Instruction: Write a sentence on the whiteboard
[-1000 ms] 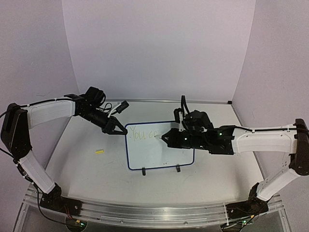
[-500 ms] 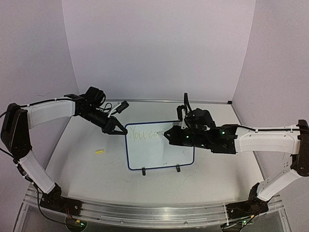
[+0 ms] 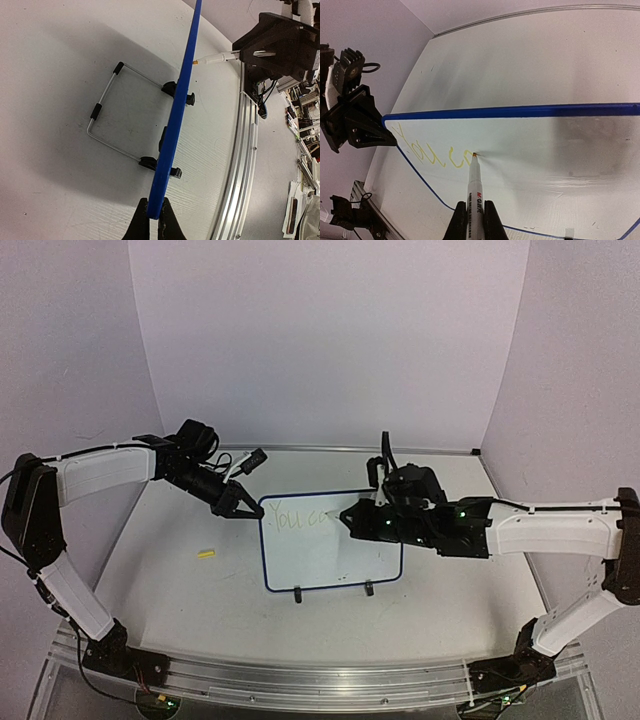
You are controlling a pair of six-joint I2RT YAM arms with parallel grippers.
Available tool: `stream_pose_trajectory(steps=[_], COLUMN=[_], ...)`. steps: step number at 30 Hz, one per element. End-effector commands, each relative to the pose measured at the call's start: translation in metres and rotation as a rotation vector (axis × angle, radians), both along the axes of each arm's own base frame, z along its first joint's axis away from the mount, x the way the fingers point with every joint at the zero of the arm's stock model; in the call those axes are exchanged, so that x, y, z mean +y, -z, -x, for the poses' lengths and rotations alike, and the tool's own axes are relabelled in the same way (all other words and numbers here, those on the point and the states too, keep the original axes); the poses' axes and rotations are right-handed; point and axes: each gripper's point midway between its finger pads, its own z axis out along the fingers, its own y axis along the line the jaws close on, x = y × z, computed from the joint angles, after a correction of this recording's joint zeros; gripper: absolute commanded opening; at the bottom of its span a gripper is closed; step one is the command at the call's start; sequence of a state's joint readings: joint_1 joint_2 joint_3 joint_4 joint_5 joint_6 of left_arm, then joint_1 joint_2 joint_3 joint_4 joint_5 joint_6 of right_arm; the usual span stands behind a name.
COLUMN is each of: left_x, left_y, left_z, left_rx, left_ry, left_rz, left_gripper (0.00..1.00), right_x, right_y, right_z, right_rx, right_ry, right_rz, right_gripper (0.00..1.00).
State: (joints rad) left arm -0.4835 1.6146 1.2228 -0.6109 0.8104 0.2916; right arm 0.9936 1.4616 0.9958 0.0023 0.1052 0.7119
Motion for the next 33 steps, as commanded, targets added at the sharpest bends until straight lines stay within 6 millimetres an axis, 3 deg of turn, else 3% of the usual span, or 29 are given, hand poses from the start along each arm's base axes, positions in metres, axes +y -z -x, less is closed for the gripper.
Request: stream_pose_trajectory(steps=[1, 8, 20, 33], left_x=[0.005, 0.005, 0.005, 0.005], left_y=[-0.001, -0.001, -0.002, -0.001], left_z=[-0.001, -0.001, -0.001, -0.001], left_rx=[-0.046, -0.047, -0.049, -0.046], left_ry=[-0.011, -0.012, -0.011, -0.010], left_rz=[-0.057, -0.058, -0.057, -0.059], left_gripper=[0.00, 0.00, 0.00, 0.00], right_x=[-0.007, -0.011, -0.015, -0.003], right_y=[0.012, 0.014, -0.035, -0.031], right_z=[0.000, 0.002, -0.001, -0.007], right_rx=[0.027, 0.033, -0.056, -0.059], right_ry=[0.026, 0.035, 0.044, 0.023], right_rz=[0.006, 0.002, -0.063, -0.038], right_gripper=[0.00, 0.00, 0.00, 0.00])
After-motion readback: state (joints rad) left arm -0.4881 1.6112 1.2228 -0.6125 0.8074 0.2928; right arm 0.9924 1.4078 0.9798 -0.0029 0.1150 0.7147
